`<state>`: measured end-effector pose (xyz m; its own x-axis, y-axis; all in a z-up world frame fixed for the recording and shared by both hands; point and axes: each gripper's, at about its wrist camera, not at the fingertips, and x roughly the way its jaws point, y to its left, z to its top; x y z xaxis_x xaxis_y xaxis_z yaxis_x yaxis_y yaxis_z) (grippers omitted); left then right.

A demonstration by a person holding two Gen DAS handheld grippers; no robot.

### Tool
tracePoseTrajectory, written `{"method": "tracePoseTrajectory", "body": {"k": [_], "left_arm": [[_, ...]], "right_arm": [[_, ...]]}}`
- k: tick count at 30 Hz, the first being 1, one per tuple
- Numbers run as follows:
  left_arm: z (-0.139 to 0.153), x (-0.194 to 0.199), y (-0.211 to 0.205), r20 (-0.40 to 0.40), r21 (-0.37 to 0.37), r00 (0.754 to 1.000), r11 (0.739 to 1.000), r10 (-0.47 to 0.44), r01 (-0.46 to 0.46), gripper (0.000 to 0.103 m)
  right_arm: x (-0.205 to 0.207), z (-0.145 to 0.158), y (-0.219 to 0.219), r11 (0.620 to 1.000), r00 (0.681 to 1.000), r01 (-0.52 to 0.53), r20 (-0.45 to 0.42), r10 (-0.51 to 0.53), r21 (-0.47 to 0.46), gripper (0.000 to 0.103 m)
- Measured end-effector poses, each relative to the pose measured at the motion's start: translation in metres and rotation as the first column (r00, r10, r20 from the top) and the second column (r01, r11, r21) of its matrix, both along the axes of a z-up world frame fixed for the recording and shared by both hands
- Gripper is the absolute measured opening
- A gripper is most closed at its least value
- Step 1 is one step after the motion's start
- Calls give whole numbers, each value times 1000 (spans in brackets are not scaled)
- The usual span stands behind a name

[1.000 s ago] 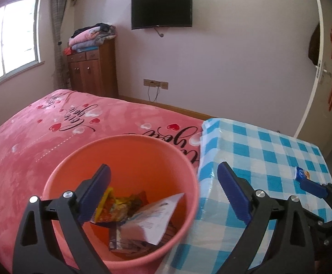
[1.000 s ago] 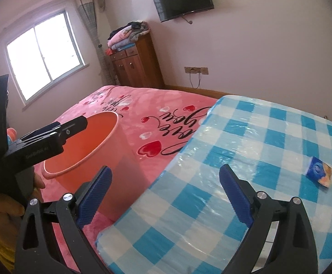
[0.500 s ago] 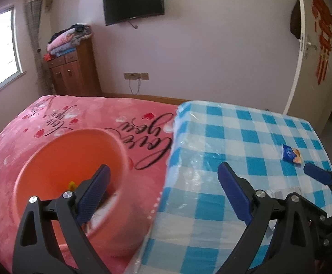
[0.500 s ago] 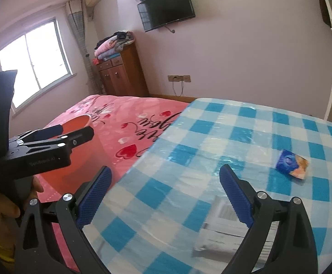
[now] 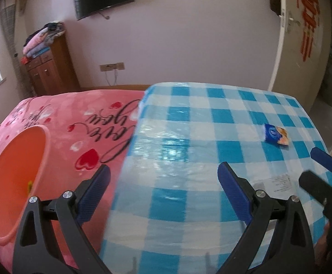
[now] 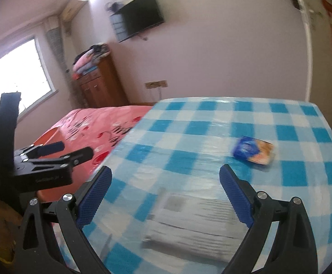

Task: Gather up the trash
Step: 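Move both tools back over the table toward the blue tissue pack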

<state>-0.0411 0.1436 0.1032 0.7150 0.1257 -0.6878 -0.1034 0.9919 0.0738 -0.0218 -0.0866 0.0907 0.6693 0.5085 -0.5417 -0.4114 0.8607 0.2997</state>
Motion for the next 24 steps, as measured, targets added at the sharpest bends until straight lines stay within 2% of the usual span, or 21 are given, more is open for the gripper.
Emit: {"method": "tracePoseTrajectory", "body": {"k": [8,16,24], "left_arm": [[-16,34,-57,-34,-26,992,992,-122,121,95],[-38,76,-135,-85,-46,960,964,-266,263,95],[-62,107,-185,-155,-179,930,936,-332,305,95]], "right_arm": [[21,-17,-69,985,985,174,-10,-174,0,94],[39,-26,-139,947,947,321,-30,-320,30,94],[47,-35,-181,914,916,400,-68,-396,70,94]]}}
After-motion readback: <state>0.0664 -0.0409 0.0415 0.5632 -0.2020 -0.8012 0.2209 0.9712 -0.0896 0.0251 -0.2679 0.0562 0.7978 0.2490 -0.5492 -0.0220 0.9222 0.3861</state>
